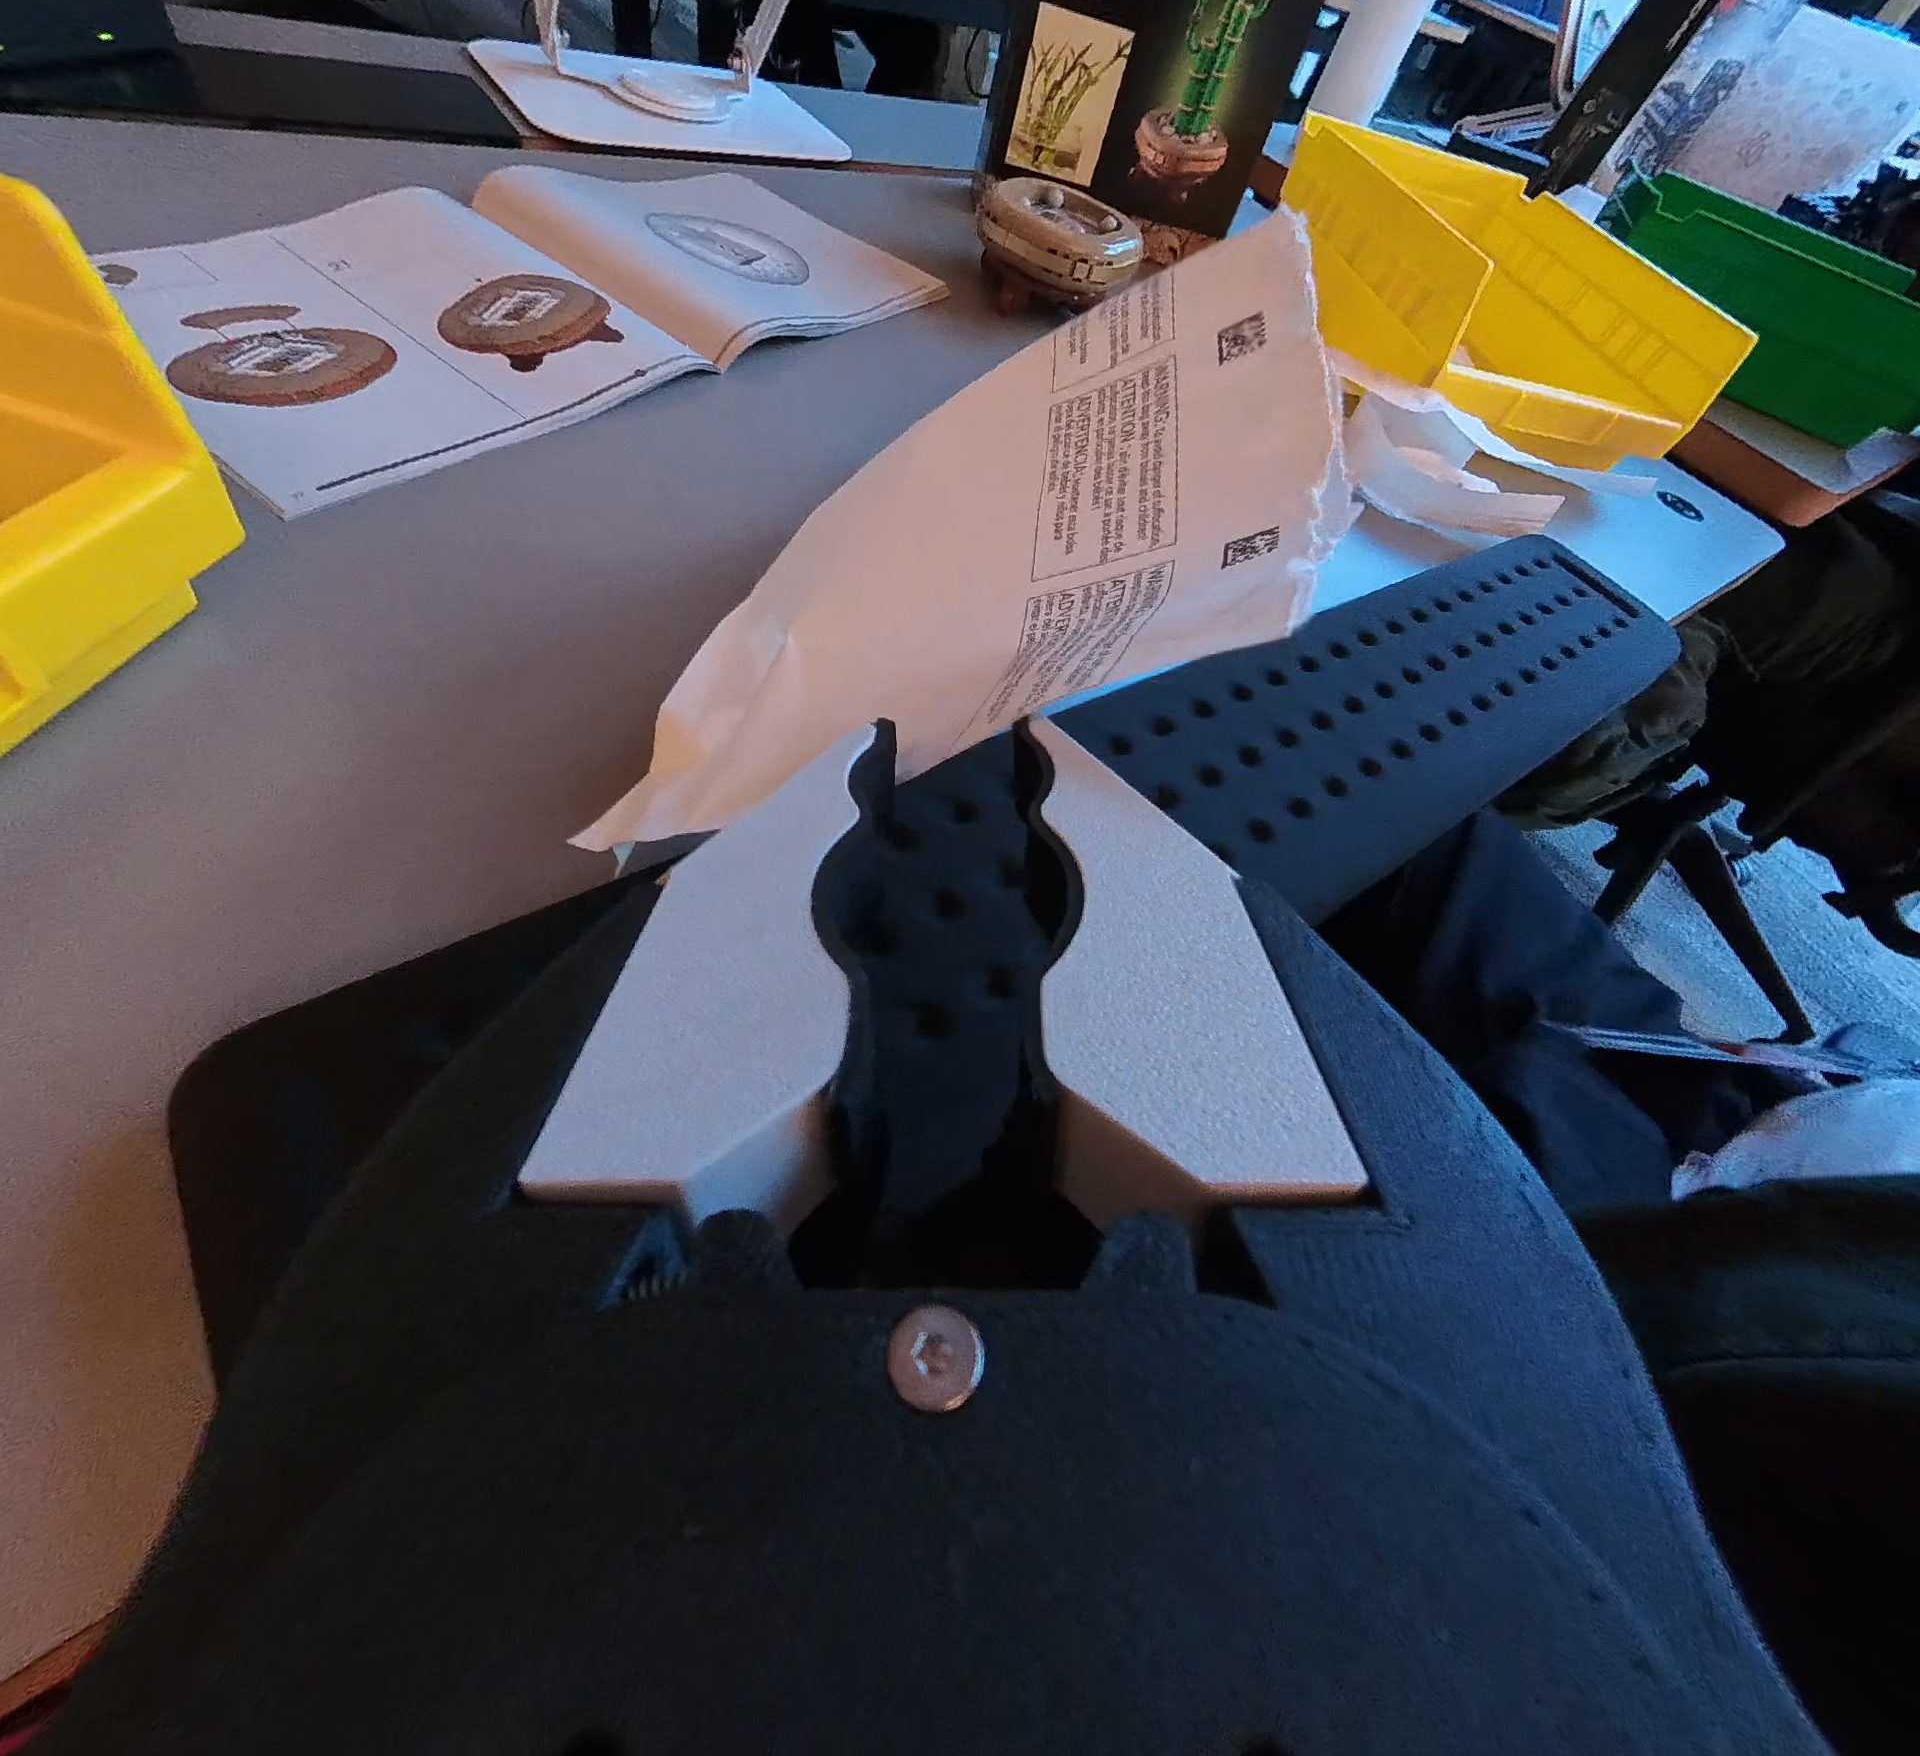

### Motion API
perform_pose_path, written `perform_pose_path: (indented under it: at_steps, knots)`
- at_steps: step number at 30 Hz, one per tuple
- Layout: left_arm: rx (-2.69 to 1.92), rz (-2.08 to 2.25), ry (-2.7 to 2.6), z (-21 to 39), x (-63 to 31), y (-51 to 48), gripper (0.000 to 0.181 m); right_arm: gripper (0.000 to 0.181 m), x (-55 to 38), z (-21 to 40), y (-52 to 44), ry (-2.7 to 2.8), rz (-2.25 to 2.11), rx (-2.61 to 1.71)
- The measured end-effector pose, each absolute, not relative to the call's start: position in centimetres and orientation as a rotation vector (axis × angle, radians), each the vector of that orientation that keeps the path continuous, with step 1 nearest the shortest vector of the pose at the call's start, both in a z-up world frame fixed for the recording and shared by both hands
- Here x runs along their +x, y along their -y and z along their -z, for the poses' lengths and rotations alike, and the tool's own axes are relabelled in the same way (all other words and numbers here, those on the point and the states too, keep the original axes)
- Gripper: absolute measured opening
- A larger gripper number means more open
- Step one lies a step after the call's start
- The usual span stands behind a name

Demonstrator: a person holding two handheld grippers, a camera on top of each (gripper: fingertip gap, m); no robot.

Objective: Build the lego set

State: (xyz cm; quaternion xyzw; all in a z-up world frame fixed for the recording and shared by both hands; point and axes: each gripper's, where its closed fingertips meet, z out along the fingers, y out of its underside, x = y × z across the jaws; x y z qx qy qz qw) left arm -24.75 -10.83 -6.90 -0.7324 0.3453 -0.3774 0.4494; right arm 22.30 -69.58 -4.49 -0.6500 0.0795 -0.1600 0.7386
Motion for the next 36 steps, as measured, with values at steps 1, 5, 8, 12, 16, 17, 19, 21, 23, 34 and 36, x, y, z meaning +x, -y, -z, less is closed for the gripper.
perform_pose_path:
  at_steps: [1,5,8,12,16,17,19,21,23,34,36]
  knots:
    - [-1.811,0.935,-0.849,7.0,-24.8,10.6,0.02,0.035,21.8,3.7,67.2,-0.123,0.303,-1.429]
    - [-1.76,0.98,-0.892,6.6,-24.3,10.7,0.015,0.035,18.3,1.7,55.9,0.098,0.049,-1.464]
    - [-1.733,0.958,-0.964,6.4,-24.1,10.9,0.014,0.035,14.1,1.7,46.9,0.258,-0.171,-1.513]
    - [-1.683,0.977,-1.003,5.6,-24.0,10.7,0.01,0.035,7.4,3.4,36.3,0.462,-0.389,-1.596]
    - [-1.655,1.02,-1.013,5.0,-24.2,9.9,0.006,0.035,0.1,3.5,27.3,0.584,-0.652,-1.618]
    - [-1.645,1.024,-1.022,5.1,-24.3,9.6,0.005,0.039,-1.1,3.6,25.0,0.595,-0.675,-1.651]
    - [-1.629,1.051,-1.041,5.4,-24.4,9.2,0.002,0.044,-3.0,3.5,20.8,0.661,-0.648,-1.706]
    - [-1.612,1.108,-1.041,5.6,-24.5,8.5,0.0,0.048,-4.4,2.9,16.8,0.737,-0.58,-1.719]
    - [-1.612,1.179,-1.006,5.3,-24.8,7.4,0.0,0.055,-5.4,2.2,12.9,0.819,-0.478,-1.713]
    - [-1.523,1.139,-1.069,5.2,-27.3,6.6,0.0,0.081,-5.7,5.3,1.2,1.007,-0.225,-1.68]
    - [-1.501,1.09,-1.122,5.5,-27.6,7.1,0.0,0.071,-6.9,6.1,1.5,1.055,-0.402,-1.71]
